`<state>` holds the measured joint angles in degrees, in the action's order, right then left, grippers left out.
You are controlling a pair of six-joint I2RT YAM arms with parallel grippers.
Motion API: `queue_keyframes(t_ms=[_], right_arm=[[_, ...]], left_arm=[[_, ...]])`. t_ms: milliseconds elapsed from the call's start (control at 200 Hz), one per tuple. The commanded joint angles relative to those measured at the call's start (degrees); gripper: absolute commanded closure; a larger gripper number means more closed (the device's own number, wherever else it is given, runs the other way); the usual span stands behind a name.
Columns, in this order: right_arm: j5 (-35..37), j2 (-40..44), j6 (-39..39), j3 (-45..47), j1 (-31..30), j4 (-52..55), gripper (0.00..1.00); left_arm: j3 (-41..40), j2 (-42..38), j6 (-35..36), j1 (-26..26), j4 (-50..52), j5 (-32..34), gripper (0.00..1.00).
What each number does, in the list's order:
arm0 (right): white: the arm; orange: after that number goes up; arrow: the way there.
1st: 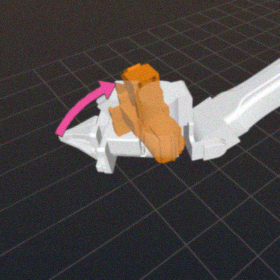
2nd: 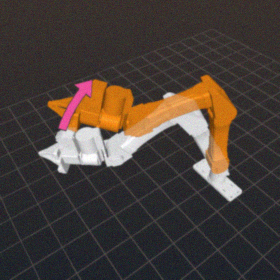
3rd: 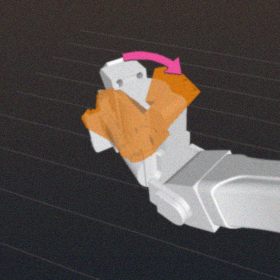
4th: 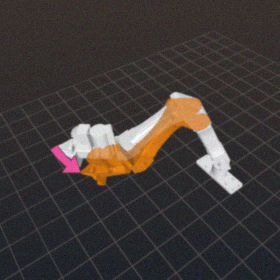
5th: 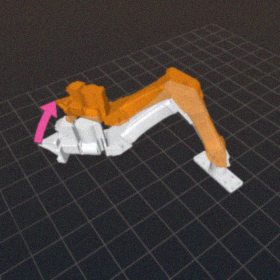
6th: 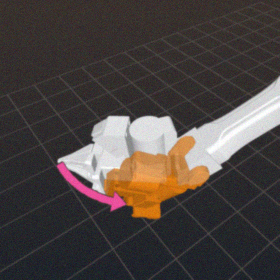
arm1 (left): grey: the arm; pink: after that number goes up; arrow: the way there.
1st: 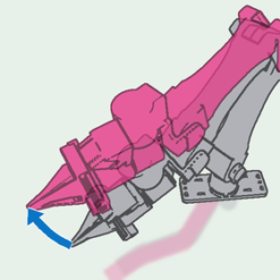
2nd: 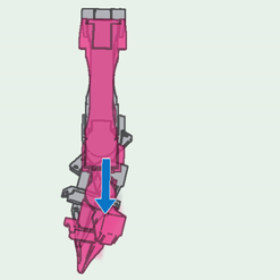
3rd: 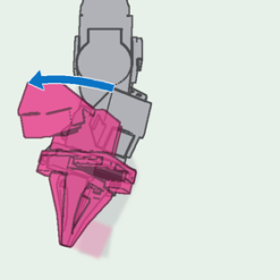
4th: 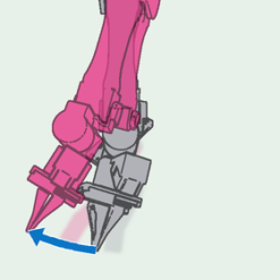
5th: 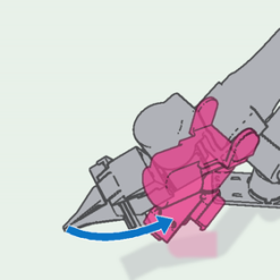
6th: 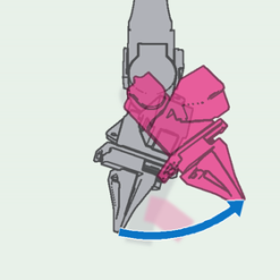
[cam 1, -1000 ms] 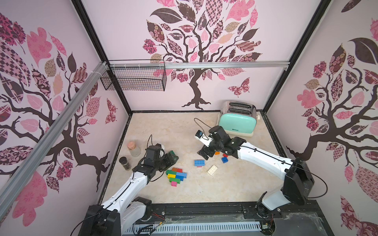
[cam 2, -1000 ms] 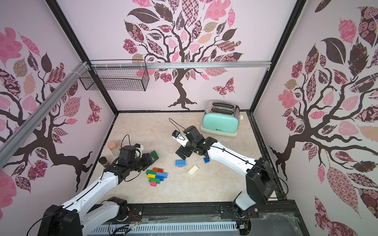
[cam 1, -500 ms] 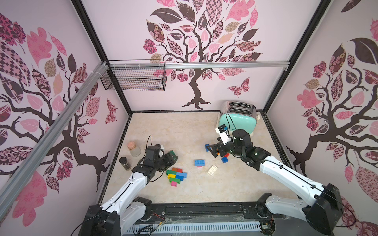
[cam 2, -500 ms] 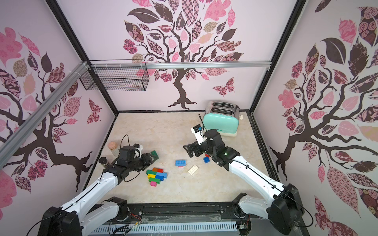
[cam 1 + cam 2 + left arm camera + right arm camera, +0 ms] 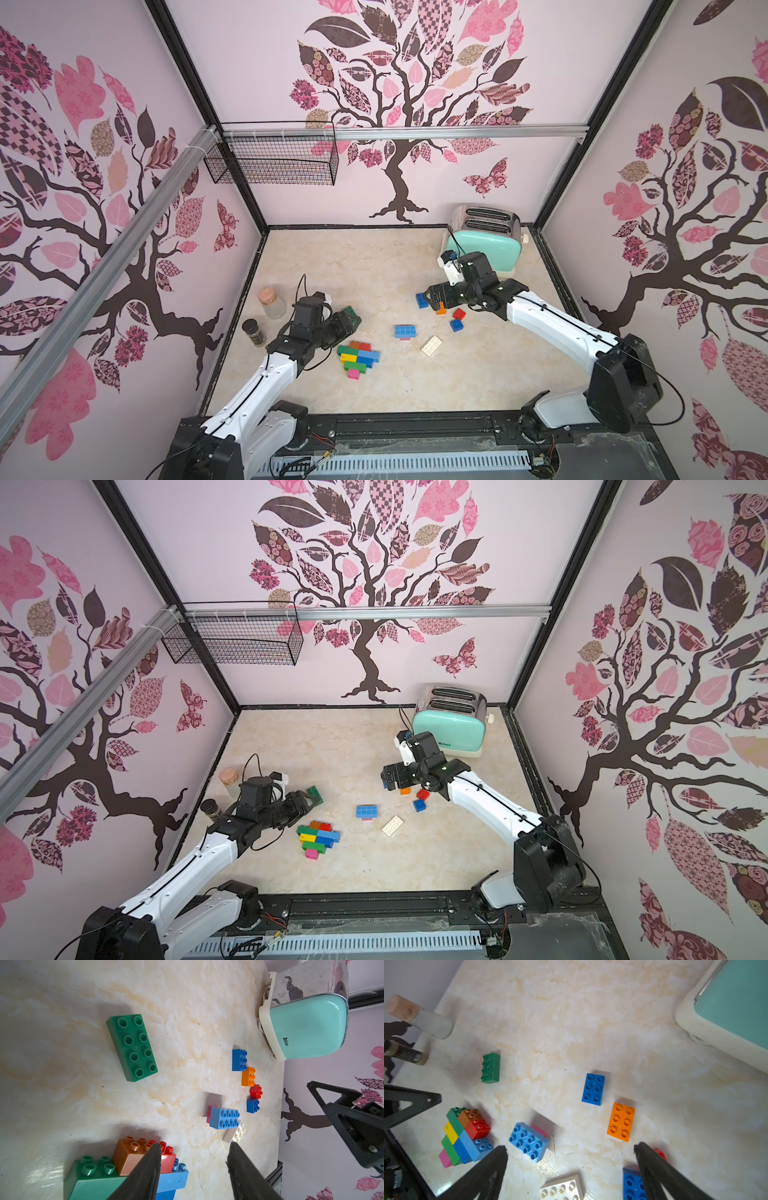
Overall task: Assemble a heart with lego
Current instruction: Pick up the lego brick from the center of the board.
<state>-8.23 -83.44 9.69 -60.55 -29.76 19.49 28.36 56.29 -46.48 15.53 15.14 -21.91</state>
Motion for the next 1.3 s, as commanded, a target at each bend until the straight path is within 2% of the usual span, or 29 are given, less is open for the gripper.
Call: queue_keyframes(t_ms=[0,230,515,660,905,1080,1296], right_arm=[[8.3,-4.4,-0.3,-3.8,0.1,6.6,0.03],[13.3,-14.9,-1.1,-10.0,0.1,12.7,0.15],[15.0,-22.1,-2.1,-13.3,0.2,12.4,0.31],[14.1,-24.4,-2.5,-14.9,0.2,12.2,0.39],[14.3,-27.4,-2.8,-16.8,0.2,12.5,0.42],[14.3,-28.9,-3.5,-18.1,0.2,13.5,0.53],[14.5,-29.9,-4.3,-18.2,0.2,14.1,0.59]], left_arm=[[-0.4,0.3,0.5,-0.3,-0.6,0.5,0.45],[-0.3,1.4,0.9,-0.3,-0.7,0.4,0.45],[-0.4,2.1,0.9,-0.5,-1.1,0.1,0.45],[-0.4,2.7,1.0,-0.5,-1.4,-0.1,0.45],[-0.3,3.3,0.9,-0.5,-1.7,-0.1,0.45],[-0.2,3.4,1.0,-0.5,-1.8,-0.1,0.45],[0.0,4.0,1.1,-0.5,-1.9,-0.7,0.45]])
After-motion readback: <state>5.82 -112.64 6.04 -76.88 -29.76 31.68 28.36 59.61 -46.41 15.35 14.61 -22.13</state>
